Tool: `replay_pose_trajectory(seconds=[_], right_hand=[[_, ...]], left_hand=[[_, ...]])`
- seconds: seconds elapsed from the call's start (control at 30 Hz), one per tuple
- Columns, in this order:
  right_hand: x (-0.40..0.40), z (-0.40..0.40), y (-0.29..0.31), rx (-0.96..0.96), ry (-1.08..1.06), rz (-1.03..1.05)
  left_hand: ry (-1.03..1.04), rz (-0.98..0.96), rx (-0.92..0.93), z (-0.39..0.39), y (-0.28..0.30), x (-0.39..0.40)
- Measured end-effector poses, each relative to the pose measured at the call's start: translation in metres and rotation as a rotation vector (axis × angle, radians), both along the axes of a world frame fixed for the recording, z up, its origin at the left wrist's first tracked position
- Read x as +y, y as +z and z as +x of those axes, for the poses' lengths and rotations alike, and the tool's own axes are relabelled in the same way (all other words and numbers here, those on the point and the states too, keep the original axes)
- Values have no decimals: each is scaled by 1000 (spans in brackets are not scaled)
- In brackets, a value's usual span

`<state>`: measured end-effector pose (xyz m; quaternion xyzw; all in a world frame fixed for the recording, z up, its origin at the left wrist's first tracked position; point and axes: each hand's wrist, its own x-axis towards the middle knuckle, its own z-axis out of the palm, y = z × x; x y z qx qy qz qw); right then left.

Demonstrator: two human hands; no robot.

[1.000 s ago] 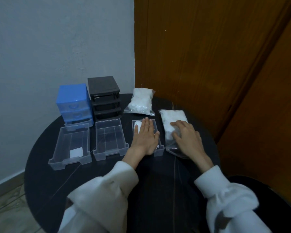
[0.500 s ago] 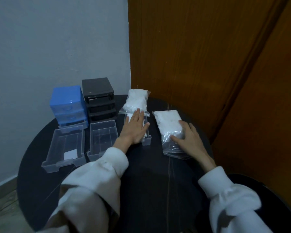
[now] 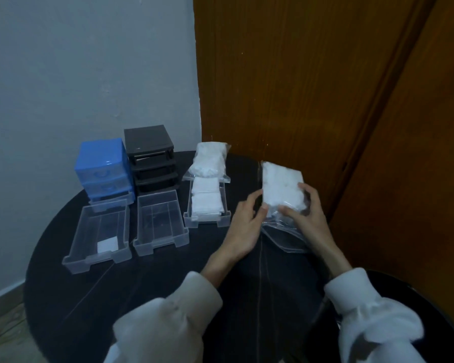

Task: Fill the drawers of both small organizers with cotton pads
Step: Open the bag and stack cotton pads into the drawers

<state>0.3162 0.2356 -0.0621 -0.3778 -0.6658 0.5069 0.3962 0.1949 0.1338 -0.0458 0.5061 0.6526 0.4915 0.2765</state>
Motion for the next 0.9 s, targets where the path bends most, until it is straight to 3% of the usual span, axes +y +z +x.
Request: replay_pose_trajectory(seconds=[0.07,0.23,0.5,0.9], right_hand=[[-4,1,-2,136,64,-30],[-6,0,-18,253,161,-166],[-8,4,-17,343,192,-180],[-6,6,-24,240,225,-114]], left_hand=[[-68,6,-198,3,-1,0],[-93,17,-433,-3,-8,-1],[-246,53,-480,-8,-8,-6],[-80,127,-547,-13,-23,-2]])
